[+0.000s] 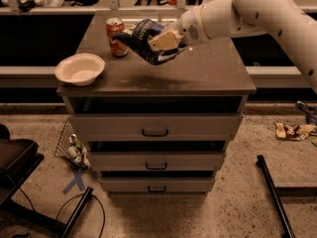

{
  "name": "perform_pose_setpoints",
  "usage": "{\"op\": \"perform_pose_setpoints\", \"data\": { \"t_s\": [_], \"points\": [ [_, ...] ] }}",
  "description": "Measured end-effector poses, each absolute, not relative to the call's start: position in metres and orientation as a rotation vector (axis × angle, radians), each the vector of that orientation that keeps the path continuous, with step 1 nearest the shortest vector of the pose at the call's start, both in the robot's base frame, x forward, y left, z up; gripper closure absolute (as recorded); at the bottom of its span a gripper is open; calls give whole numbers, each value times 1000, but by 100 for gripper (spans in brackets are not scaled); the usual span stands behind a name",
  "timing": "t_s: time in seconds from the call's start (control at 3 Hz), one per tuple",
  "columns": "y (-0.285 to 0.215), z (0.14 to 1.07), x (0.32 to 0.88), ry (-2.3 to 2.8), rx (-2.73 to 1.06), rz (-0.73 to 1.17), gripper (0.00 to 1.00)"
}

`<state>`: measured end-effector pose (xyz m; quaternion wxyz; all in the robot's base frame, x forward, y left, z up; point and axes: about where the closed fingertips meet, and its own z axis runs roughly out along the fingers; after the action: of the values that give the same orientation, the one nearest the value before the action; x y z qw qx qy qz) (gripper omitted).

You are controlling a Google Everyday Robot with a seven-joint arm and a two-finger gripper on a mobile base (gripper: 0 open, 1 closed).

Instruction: Move blue chip bag near paper bowl

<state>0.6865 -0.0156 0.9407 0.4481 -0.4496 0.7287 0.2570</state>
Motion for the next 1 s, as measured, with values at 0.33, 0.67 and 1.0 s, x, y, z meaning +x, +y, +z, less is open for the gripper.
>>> {"op": "perform_pose_setpoints", "data": {
  "t_s": [0.33,0.67,1.0],
  "points": [
    [-13,939,686,1804,-1116,640,63],
    [-11,938,686,1803,-1119,644,39],
    [-8,937,686,1803,-1123,648,16]
  ]
}}
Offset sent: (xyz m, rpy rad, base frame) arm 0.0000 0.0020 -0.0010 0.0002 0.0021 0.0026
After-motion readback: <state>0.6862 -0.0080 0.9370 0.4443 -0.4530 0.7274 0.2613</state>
